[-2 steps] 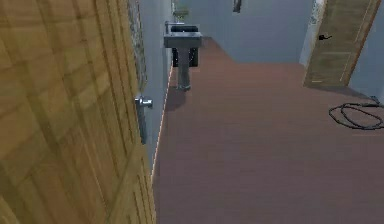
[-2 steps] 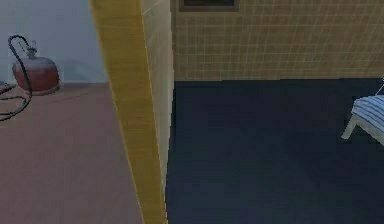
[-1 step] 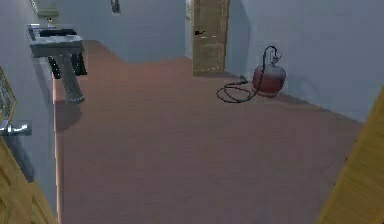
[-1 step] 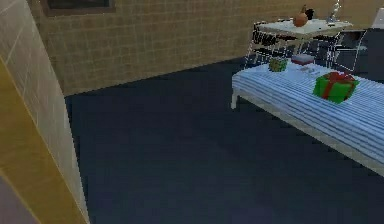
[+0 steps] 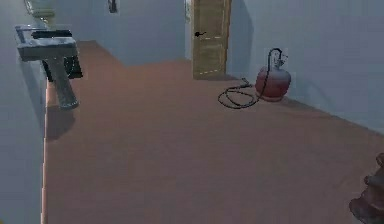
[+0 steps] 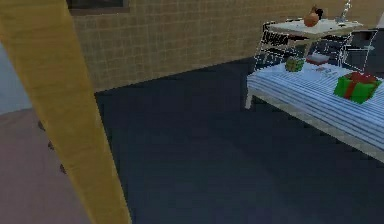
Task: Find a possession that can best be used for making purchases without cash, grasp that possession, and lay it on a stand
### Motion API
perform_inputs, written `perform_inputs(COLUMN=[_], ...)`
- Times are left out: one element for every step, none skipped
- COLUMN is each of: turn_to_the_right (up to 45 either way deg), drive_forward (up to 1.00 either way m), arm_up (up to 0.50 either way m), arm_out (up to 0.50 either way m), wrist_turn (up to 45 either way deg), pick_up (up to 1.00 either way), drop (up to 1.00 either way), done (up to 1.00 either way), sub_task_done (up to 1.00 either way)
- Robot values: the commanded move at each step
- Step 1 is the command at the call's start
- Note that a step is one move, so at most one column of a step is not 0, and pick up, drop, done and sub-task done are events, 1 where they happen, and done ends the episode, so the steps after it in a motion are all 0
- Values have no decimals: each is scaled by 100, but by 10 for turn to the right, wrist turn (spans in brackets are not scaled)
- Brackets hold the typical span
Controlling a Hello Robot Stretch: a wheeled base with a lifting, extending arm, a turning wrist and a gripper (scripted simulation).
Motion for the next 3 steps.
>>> perform_inputs(turn_to_the_right=[0, -60, 0], drive_forward=[15, 0, 100], arm_up=[0, 0, 0], arm_out=[0, 0, 0], wrist_turn=[0, 0, 0], pick_up=[0, 0, 0], drop=[0, 0, 0], done=[0, 0, 0], sub_task_done=[0, 0, 0])
